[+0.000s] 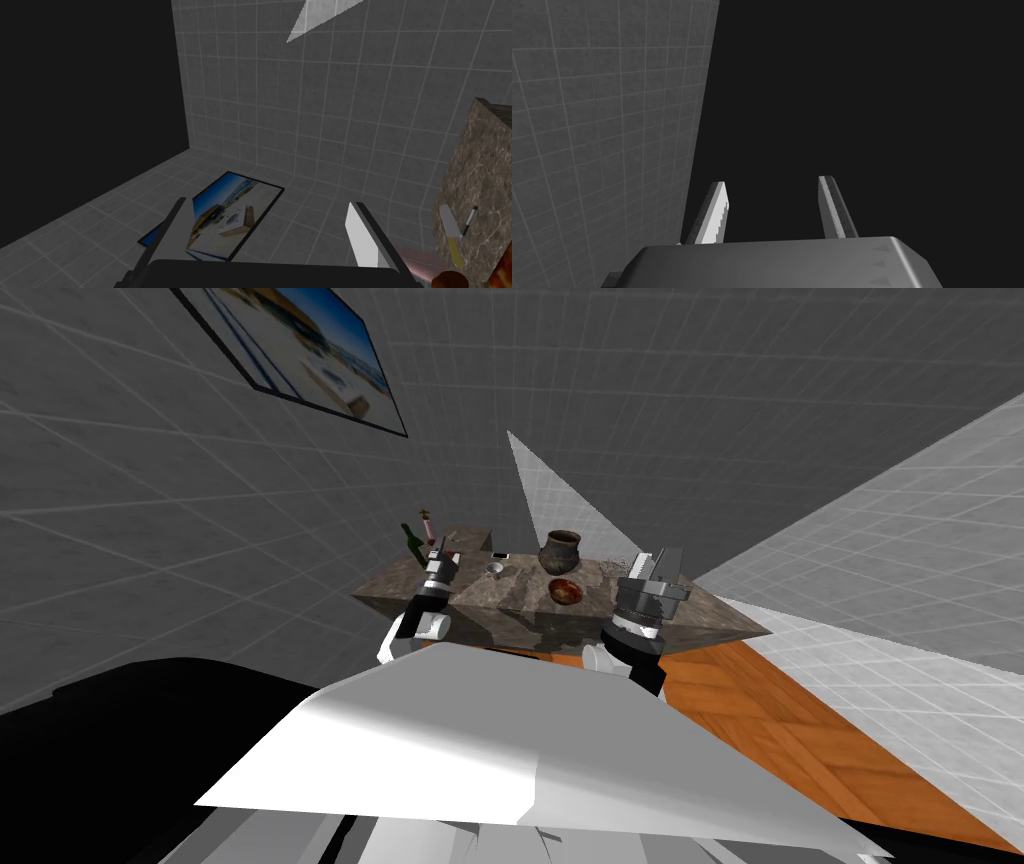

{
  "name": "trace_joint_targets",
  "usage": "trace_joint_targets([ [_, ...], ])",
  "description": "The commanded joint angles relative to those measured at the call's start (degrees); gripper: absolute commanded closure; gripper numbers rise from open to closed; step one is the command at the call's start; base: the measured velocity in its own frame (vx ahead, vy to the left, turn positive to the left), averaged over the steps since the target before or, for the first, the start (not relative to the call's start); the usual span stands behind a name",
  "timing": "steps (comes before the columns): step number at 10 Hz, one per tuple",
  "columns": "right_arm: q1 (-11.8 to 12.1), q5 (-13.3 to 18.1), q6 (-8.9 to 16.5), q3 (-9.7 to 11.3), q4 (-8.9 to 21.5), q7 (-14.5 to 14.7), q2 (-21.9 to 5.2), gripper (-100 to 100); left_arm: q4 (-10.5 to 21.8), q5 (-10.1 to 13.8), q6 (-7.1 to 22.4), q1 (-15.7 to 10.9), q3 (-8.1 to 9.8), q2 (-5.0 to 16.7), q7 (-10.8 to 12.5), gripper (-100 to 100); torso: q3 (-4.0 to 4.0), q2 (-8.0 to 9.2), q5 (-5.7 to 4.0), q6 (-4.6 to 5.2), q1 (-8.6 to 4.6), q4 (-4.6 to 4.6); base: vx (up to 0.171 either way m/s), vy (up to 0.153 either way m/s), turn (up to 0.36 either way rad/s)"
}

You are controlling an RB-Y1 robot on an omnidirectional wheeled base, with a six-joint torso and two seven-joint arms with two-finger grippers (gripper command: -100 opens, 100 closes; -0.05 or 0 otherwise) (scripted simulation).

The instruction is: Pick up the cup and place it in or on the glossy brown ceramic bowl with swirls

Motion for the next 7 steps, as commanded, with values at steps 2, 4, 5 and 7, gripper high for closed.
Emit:
trace_joint_targets([
  [2, 0.00, 0.00, 0.00, 0.00, 0.00, 0.00, 0.00, 0, 1.54, -0.64, 4.68, -1.45, 0.57, 0.25, 0.08, -100, 0.00, 0.00, 0.00, 0.00, -0.01, 0.00, -0.001, 0.002, -0.126],
  [4, 0.00, 0.00, 0.00, 0.00, 0.00, 0.00, 0.00, 0, 2.30, -0.89, 7.02, -2.17, 0.85, 0.34, 0.12, -100, 0.00, 0.01, 0.00, -0.02, 0.00, 0.00, -0.001, 0.002, -0.041],
  [5, 0.00, 0.00, 0.00, 0.00, 0.00, 0.00, 0.00, 0, 3.09, -1.14, 8.50, -2.92, 1.14, 0.43, 0.16, -100, 0.00, 0.01, 0.00, -0.01, 0.00, 0.00, -0.001, 0.002, -0.115],
  [7, 0.00, 0.00, 0.00, 0.00, 0.00, 0.00, 0.00, 0, 3.92, -1.40, 11.13, -3.67, 1.43, 0.50, 0.20, -100, 0.00, 0.00, 0.00, -0.02, 0.00, 0.00, -0.001, 0.002, -0.064],
])
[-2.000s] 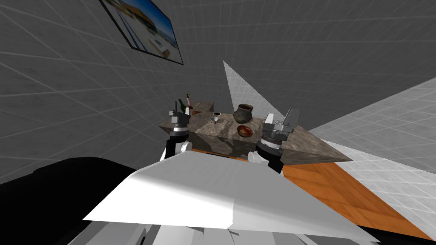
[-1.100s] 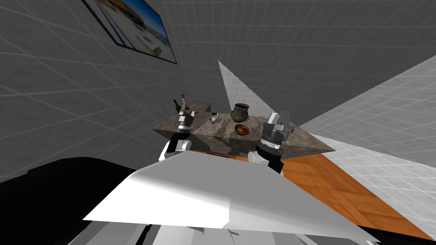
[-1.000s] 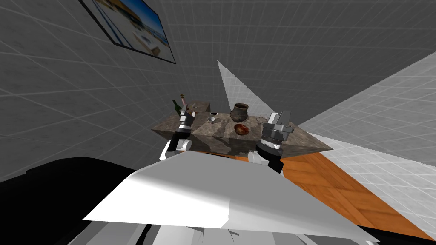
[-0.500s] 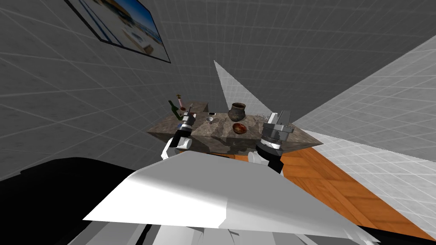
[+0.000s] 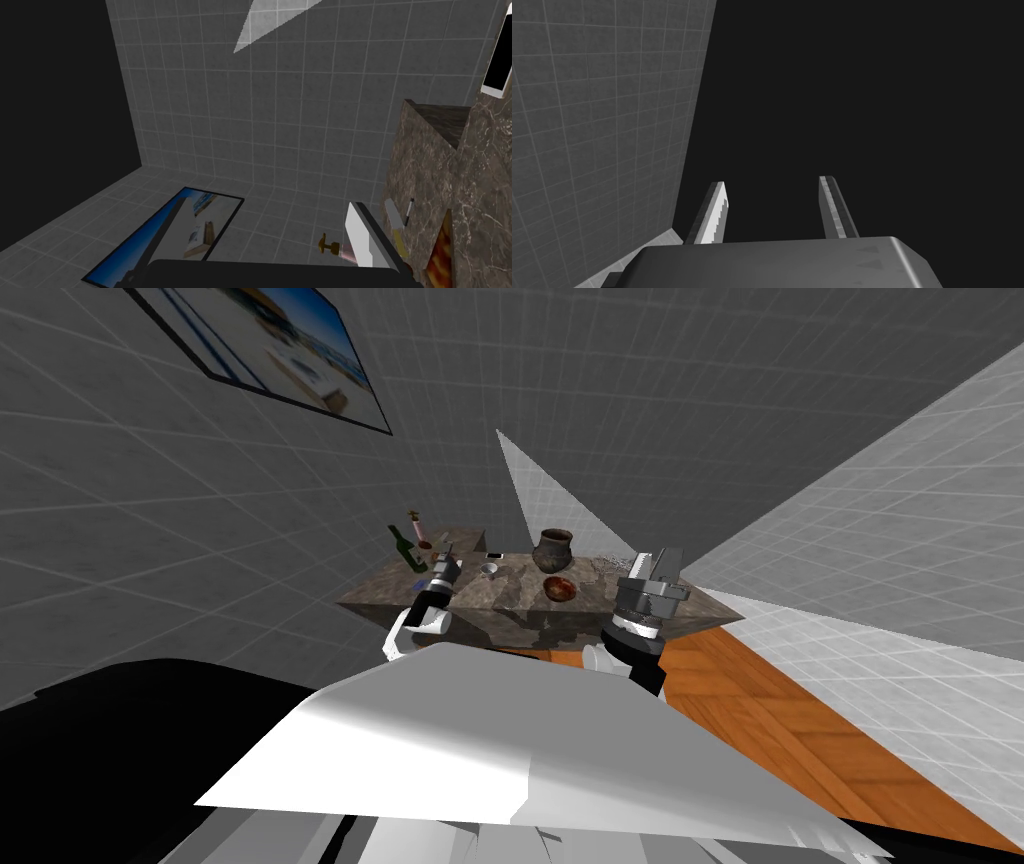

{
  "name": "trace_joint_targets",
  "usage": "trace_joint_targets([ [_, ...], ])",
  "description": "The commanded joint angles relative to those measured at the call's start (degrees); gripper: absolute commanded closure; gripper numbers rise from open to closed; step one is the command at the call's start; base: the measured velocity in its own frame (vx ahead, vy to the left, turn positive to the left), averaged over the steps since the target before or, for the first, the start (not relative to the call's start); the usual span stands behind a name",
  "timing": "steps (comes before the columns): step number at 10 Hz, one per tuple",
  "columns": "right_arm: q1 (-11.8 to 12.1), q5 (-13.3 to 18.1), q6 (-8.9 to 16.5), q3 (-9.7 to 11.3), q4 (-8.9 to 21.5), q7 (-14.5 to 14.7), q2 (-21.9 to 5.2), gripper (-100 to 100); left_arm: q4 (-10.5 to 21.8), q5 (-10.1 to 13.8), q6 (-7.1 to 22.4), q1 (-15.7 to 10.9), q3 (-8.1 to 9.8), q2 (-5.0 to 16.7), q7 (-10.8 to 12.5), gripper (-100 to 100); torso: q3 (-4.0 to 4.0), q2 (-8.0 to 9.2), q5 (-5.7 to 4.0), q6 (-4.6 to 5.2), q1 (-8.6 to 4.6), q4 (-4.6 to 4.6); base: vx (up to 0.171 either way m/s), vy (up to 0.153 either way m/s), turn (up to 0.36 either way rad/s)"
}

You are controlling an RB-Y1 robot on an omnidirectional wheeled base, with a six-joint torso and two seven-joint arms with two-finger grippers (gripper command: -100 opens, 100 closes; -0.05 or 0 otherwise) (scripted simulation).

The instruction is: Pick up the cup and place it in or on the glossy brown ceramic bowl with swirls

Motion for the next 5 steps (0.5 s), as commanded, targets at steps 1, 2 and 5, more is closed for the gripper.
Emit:
trace_joint_targets([
  [1, 0.00, 0.00, 0.00, 0.00, 0.00, 0.00, 0.00, 0, 1.03, -0.47, 2.86, -1.24, 0.38, -0.04, 0.01, -100, 0.00, 0.00, 0.00, 0.00, 0.00, 0.00, -0.002, 0.001, -0.121],
  [2, 0.00, 0.00, 0.00, 0.00, 0.00, 0.00, 0.00, 0, 1.03, -0.47, 3.67, -1.24, 0.38, -0.04, 0.01, -100, 0.00, 0.00, 0.00, 0.00, 0.00, 0.00, -0.001, 0.004, -0.041],
  [5, 0.00, 0.00, 0.00, 0.00, 0.00, 0.00, 0.00, 0, 2.85, -1.01, 7.94, -2.82, 0.98, -0.01, 0.08, -100, 0.00, 0.00, 0.00, 0.00, -0.01, 0.00, -0.001, 0.002, -0.084],
])
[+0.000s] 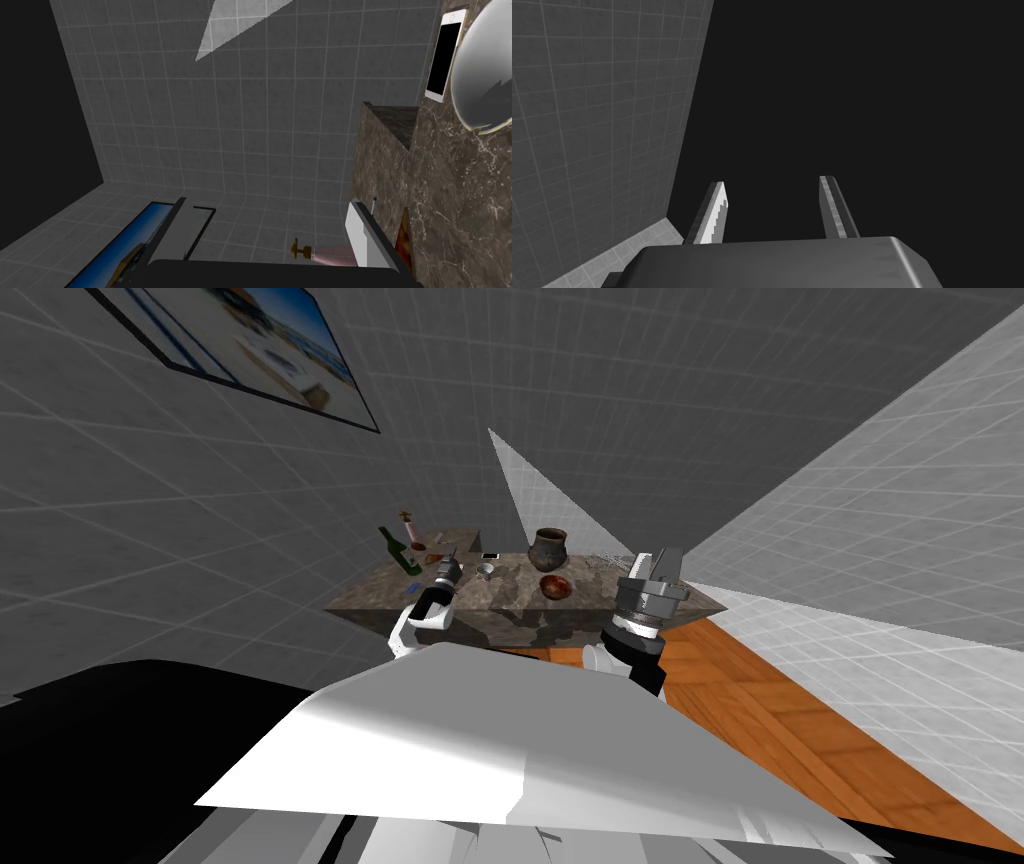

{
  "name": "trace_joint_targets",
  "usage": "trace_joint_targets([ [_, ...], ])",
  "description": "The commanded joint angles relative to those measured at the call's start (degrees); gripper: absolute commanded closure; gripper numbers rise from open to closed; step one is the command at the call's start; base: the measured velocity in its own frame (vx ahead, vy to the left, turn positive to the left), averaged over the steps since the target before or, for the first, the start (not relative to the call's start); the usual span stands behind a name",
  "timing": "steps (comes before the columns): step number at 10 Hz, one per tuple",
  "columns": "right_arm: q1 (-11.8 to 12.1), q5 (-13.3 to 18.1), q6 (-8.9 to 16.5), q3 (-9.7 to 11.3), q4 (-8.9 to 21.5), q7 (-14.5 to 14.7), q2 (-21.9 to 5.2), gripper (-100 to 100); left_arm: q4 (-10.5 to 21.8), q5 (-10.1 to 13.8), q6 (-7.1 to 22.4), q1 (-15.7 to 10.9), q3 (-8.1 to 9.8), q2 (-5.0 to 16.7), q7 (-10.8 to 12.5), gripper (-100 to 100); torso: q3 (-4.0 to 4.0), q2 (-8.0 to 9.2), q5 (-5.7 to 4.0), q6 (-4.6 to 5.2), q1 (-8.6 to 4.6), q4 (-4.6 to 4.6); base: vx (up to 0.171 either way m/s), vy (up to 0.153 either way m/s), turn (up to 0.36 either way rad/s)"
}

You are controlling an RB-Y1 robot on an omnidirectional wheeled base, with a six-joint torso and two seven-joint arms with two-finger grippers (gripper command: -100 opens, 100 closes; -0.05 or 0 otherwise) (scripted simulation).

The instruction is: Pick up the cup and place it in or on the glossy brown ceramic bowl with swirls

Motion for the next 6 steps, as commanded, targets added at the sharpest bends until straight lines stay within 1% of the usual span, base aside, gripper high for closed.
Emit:
trace_joint_targets([
  [1, 0.00, 0.00, 0.00, 0.00, 0.00, 0.00, 0.00, 0, 0.99, -0.19, 2.71, -0.72, 0.42, 0.17, 0.14, -100, 0.00, 0.00, 0.00, 0.00, 0.00, 0.00, 0.000, 0.001, -0.057],
  [2, 0.00, 0.00, 0.00, 0.00, 0.00, 0.00, 0.00, 0, 1.97, -0.46, 4.13, -1.53, 0.73, 0.14, 0.17, -100, 0.00, 0.00, 0.00, 0.01, 0.00, 0.00, -0.002, 0.001, -0.135],
  [3, 0.00, 0.00, 0.00, 0.00, 0.00, 0.00, 0.00, 0, 1.97, -0.46, 4.89, -1.53, 0.73, 0.14, 0.17, -100, 0.00, -0.01, 0.00, 0.03, -0.01, 0.00, -0.001, 0.004, -0.056],
  [5, 0.00, 0.00, 0.00, 0.00, 0.00, 0.00, 0.00, 0, 4.01, -1.01, 8.80, -3.17, 1.34, 0.01, 0.24, -100, 0.00, 0.01, 0.00, 0.01, 0.00, 0.00, -0.001, 0.002, -0.098],
  [6, 0.00, 0.00, 0.00, 0.00, 0.00, 0.00, 0.00, 0, 4.01, -1.01, 9.28, -3.17, 1.34, 0.01, 0.24, -100, 0.00, 0.00, 0.00, 0.02, -0.01, 0.00, -0.001, 0.003, -0.043],
])
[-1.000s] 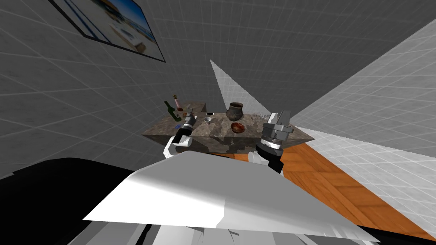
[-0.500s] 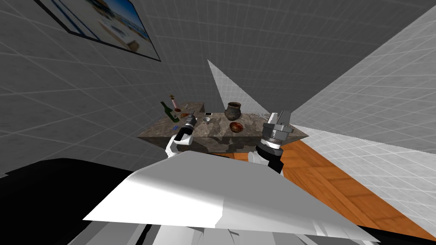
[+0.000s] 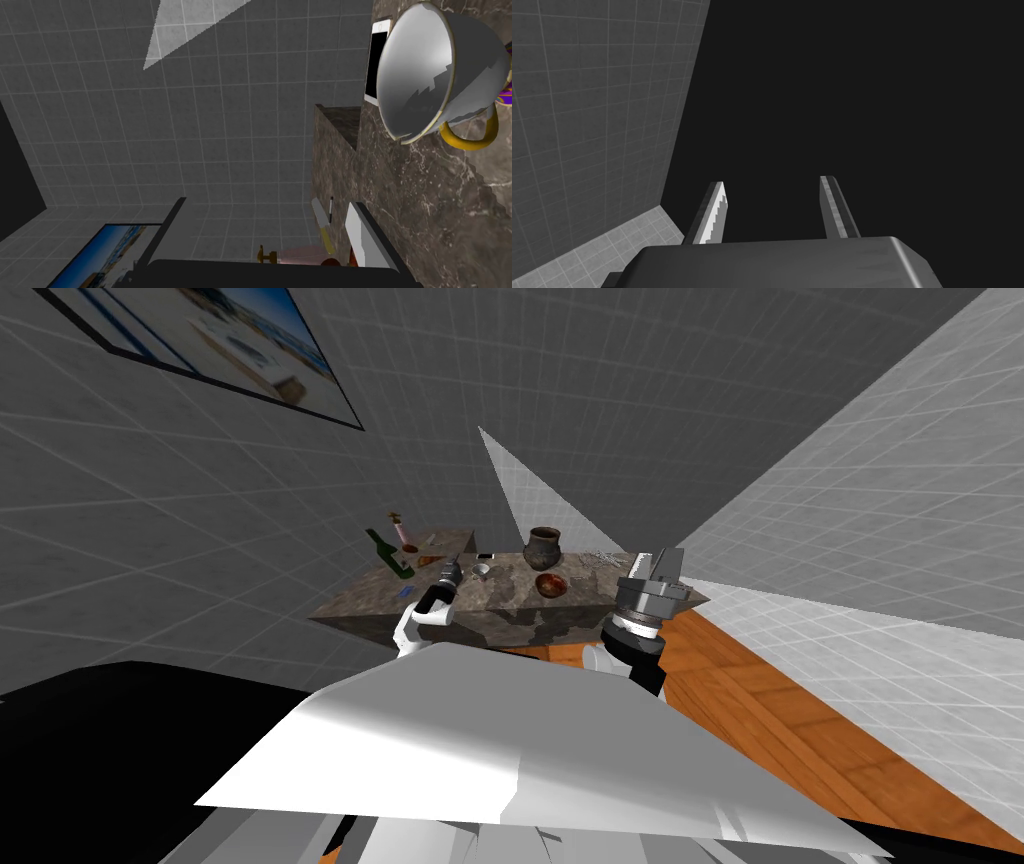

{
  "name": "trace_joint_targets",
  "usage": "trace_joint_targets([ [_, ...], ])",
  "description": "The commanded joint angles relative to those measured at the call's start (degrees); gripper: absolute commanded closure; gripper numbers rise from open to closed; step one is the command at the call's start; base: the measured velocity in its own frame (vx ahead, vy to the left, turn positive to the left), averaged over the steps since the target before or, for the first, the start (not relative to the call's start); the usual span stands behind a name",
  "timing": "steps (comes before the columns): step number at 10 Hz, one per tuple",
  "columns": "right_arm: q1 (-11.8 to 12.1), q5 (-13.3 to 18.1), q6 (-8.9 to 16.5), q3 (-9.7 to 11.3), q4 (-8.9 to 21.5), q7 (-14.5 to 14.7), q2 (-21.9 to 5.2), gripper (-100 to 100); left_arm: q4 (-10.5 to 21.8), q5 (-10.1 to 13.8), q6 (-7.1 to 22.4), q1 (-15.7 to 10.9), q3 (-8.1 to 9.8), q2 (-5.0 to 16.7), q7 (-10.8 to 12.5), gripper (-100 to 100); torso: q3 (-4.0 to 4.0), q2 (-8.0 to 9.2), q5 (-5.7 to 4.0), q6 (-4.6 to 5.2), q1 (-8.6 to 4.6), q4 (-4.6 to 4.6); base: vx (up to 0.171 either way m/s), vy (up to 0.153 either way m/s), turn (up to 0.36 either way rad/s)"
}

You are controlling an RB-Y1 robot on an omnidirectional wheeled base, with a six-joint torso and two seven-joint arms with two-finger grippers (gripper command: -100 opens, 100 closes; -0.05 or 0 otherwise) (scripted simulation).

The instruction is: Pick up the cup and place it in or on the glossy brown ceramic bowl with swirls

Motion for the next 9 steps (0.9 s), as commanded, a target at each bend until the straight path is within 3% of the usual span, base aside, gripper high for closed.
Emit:
trace_joint_targets([
  [1, 0.00, 0.00, 0.00, 0.00, 0.00, 0.00, 0.00, 0, 1.41, -0.25, 2.86, -1.31, 0.49, 0.03, 0.10, -100, 0.00, 0.00, 0.00, 0.00, 0.00, 0.00, 0.000, 0.001, -0.091],
  [2, 0.00, 0.00, 0.00, 0.00, 0.00, 0.00, 0.00, 0, 1.41, -0.25, 2.93, -1.31, 0.49, 0.03, 0.10, -100, 0.00, 0.00, 0.00, 0.02, -0.01, 0.00, 0.000, 0.003, -0.039],
  [5, 0.00, 0.00, 0.00, 0.00, 0.00, 0.00, 0.00, 0, 4.54, -1.06, 8.63, -3.73, 1.38, -0.26, 0.20, -100, 0.00, 0.00, 0.00, 0.01, 0.00, 0.00, -0.001, 0.002, -0.111],
  [9, 0.00, 0.00, 0.00, 0.00, 0.00, 0.00, 0.00, 0, 6.53, -1.57, 13.41, -5.26, 1.93, -0.34, 0.26, -100, 0.00, 0.00, 0.00, 0.01, 0.00, 0.00, -0.003, 0.004, -0.064],
])
